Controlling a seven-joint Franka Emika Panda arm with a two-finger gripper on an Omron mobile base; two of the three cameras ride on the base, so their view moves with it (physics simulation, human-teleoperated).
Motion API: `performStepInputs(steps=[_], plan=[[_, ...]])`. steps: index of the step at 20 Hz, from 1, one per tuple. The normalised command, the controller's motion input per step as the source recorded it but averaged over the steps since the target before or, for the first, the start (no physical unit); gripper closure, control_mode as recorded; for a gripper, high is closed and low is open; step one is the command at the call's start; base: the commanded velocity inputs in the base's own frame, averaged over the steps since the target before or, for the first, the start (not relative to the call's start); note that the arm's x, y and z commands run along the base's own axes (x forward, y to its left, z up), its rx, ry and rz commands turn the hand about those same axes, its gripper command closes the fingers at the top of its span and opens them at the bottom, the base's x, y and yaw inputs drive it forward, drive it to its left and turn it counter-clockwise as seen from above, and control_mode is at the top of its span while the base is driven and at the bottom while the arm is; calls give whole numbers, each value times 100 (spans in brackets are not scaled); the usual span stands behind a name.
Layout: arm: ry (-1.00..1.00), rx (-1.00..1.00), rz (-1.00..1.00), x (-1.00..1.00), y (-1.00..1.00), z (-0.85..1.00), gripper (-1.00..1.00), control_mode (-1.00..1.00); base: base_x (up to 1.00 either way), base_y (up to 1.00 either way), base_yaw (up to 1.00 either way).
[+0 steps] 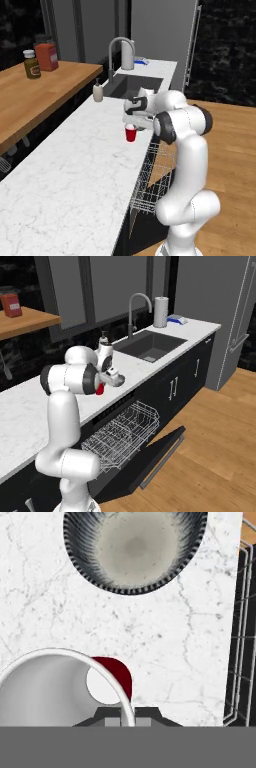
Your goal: Pick up the cup and bowl from the counter, place them in the dishwasher, and close the dishwasher door.
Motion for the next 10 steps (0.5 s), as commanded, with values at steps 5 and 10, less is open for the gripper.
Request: performStepInputs(steps=[5,10], plan=[[-3,8,-7,-97,-77,0,100,-100,0,0,0],[-1,8,-9,-100,-100,0,100,-100,0,0,0]])
